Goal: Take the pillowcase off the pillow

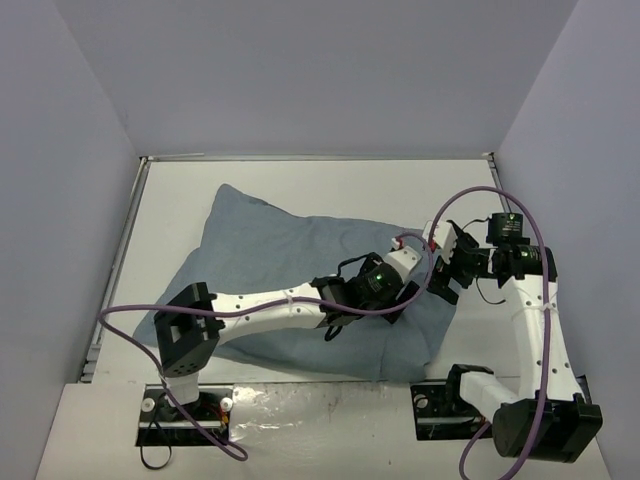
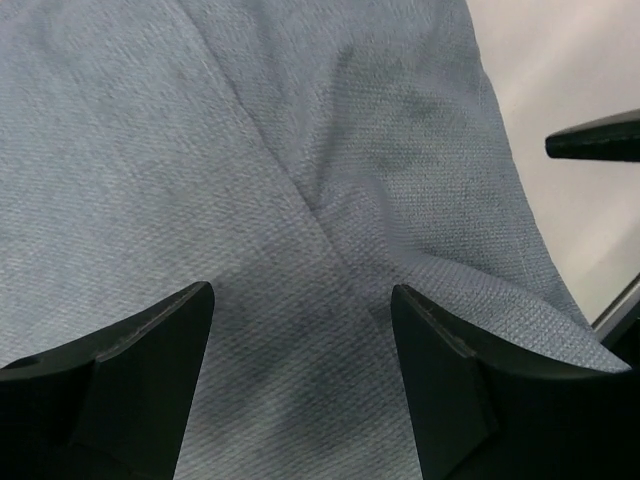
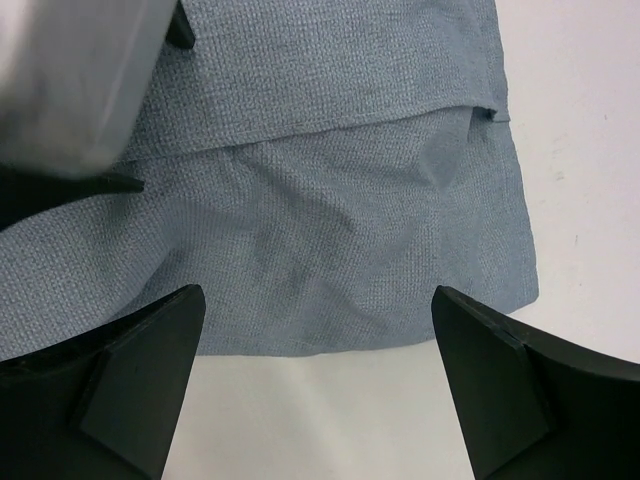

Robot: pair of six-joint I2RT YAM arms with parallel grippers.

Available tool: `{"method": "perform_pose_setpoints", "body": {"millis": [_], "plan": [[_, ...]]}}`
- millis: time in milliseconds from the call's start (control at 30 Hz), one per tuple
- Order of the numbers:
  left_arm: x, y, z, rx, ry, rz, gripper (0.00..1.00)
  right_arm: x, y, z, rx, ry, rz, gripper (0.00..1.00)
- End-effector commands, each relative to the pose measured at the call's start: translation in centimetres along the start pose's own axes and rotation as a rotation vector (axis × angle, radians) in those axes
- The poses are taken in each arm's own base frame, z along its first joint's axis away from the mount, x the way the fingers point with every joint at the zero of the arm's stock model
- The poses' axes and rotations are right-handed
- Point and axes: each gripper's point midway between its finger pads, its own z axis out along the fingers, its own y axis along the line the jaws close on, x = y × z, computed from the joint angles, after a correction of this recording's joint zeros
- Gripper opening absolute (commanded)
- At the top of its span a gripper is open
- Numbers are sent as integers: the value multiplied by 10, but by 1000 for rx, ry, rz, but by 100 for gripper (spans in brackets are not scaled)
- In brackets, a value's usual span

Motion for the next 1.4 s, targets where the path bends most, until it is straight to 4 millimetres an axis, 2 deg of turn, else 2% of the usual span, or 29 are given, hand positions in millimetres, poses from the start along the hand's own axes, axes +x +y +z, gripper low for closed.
{"method": "perform_pose_setpoints", "body": {"millis": [0,133,267,300,333,433,500,600,700,733,767,833,933,967,1000,1067,1200,1367], "plan": [[-5,7,-6,-112,-4,1,68,6,9,5,-35,-7,59,92],[5,8,2,-127,23,15,60,13,9,10,-52,-14,85,92],[13,14,5,-156,44,36,44,17,7,13,-65,-29,110,92],[15,16,5,-167,49,43,37,18,7,14,-70,-35,117,92],[14,18,4,-178,45,48,26,18,7,14,-72,-37,120,92],[9,22,-1,-191,19,52,12,19,9,17,-90,-46,126,91],[2,23,-8,-188,-9,41,7,15,13,19,-109,-75,99,91],[-3,22,-18,-156,-42,22,7,11,25,27,-158,-92,51,92],[-6,20,-26,-126,-61,-6,12,-2,50,41,-260,-117,-30,92],[-7,18,-28,-115,-66,-21,13,-12,61,46,-301,-142,-73,93],[-7,19,-29,-110,-71,-32,14,-15,64,49,-311,-151,-77,93],[-7,22,-34,-98,-91,-68,14,-25,54,56,-271,-171,-70,95],[-1,36,-37,-93,-105,-125,13,-27,40,64,-216,-172,-105,97],[-5,43,-41,-94,-121,-148,14,-25,41,69,-223,-170,-112,97],[1,45,-40,-84,-119,-166,14,-25,40,75,-232,-173,-137,98],[-1,52,-45,-81,-132,-193,13,-22,44,82,-258,-169,-160,98],[-2,58,-47,-58,-172,-238,13,-13,55,97,-328,-152,-179,96],[-3,66,-52,-31,-204,-287,6,-7,60,108,-358,-142,-214,90]]}}
